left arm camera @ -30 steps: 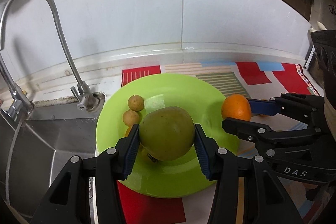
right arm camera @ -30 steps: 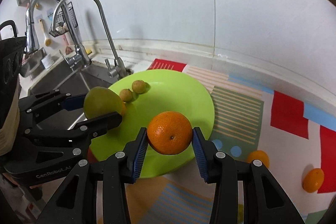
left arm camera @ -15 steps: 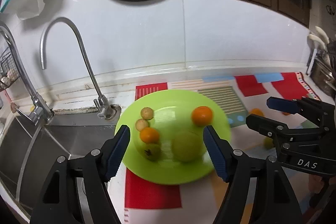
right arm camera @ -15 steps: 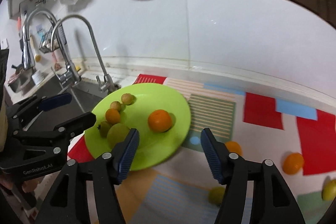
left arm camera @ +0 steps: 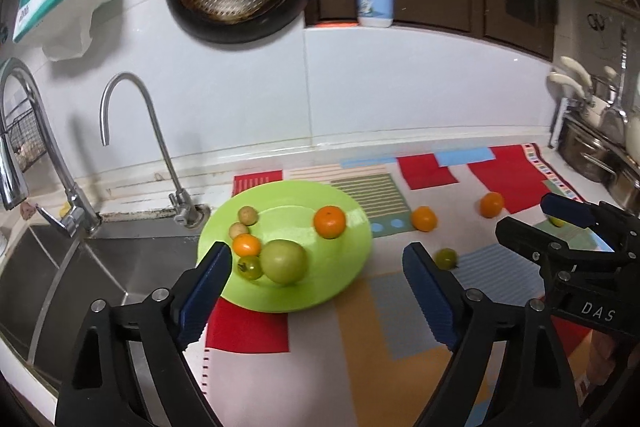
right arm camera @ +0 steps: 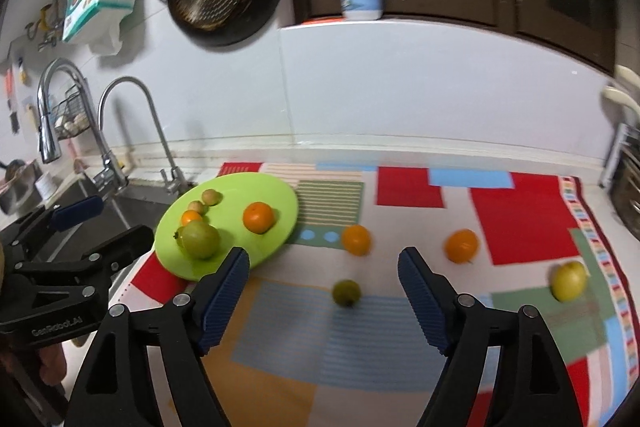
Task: Organize fruits
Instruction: 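Lift both open tools away from the plate and move over the cloth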
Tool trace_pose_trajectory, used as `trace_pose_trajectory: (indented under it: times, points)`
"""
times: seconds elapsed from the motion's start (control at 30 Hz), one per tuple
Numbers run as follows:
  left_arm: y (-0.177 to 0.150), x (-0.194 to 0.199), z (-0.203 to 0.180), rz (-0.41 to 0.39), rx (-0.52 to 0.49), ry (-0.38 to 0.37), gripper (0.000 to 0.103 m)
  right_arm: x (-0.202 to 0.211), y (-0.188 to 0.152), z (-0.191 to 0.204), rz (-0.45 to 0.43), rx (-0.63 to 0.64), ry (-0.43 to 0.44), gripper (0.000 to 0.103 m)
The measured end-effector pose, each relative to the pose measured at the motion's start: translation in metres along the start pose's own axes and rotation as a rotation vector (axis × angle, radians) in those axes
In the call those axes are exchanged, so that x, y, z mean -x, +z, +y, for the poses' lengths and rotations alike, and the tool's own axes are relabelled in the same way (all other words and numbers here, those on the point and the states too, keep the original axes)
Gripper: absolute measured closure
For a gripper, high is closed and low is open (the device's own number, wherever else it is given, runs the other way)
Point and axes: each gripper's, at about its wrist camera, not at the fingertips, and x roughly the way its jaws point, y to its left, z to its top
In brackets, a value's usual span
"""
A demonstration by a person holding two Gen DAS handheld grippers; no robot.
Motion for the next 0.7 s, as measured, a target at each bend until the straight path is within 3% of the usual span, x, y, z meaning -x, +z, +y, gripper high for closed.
trace_pose_trajectory:
  times: [0.27,0.4,0.7]
  points:
    - [-0.001,0.02,-0.021,-0.042,-0.029,-0.045,0.01,0.038,-0.014,-0.017,-0.052,-0.07,-0.112,0.025]
    - [-0.001,0.025,-0.035,-0.052,-0.016,-0.039,0.01,0.053,-0.019,-0.034,-0.074,-0.112,-0.193,0.025]
    - [-0.004,0.029,-0.072,-0.083,0.049,0.025,0.01,0.07,-0.025,-0.08,-0.087,-0.107,-0.247,0.025]
